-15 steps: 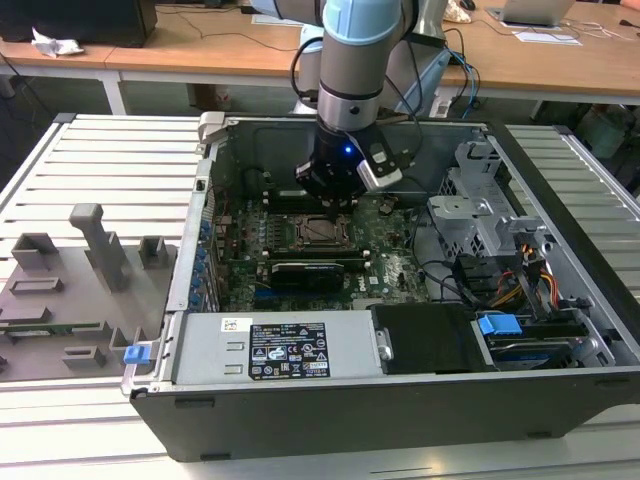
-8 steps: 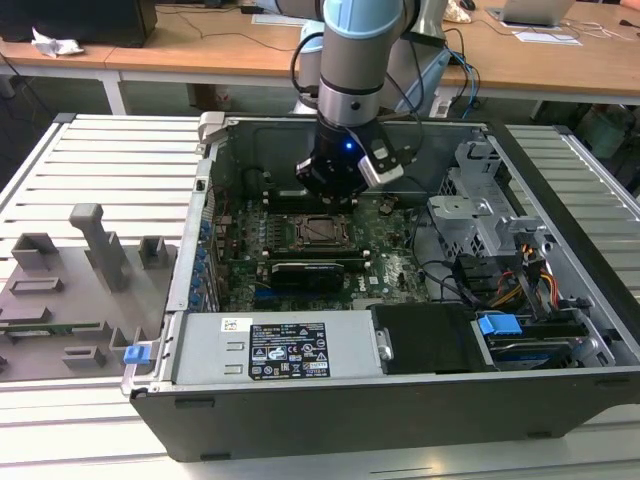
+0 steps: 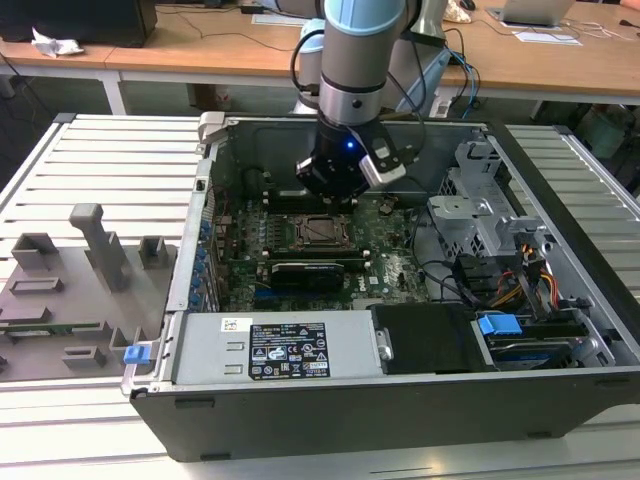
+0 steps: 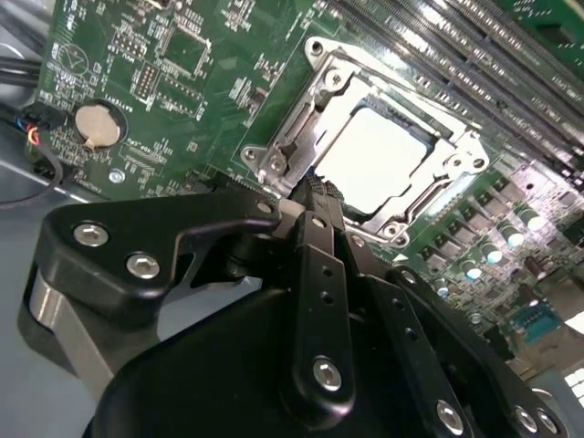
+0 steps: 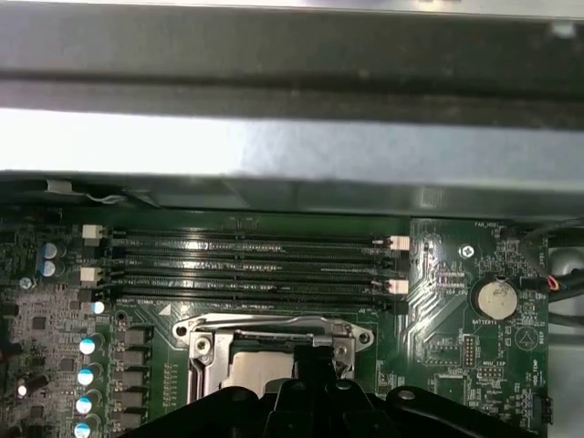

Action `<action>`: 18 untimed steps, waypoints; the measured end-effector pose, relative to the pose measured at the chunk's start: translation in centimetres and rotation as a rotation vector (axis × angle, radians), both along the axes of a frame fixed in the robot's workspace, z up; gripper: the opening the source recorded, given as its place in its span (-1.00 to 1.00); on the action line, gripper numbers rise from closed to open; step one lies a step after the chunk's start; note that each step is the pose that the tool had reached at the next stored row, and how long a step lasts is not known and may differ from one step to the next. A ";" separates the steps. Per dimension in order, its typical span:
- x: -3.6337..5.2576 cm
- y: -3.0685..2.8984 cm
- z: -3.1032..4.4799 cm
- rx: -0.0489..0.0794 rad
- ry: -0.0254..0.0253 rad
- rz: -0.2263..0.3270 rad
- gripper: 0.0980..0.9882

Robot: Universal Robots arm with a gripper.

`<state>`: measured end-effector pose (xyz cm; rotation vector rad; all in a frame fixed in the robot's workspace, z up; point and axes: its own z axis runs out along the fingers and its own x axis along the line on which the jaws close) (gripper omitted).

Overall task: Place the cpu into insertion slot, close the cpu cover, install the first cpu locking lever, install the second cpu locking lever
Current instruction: 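Install the second cpu locking lever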

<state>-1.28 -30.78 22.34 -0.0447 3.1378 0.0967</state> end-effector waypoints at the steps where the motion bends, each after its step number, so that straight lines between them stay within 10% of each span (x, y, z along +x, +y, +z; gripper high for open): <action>1: 0.00 -0.14 0.00 0.000 0.0000 0.000 -0.98; 10: 0.00 -0.64 1.31 0.001 0.0000 0.000 -0.98; 18: 0.00 -2.93 1.21 0.002 0.0000 0.000 -0.98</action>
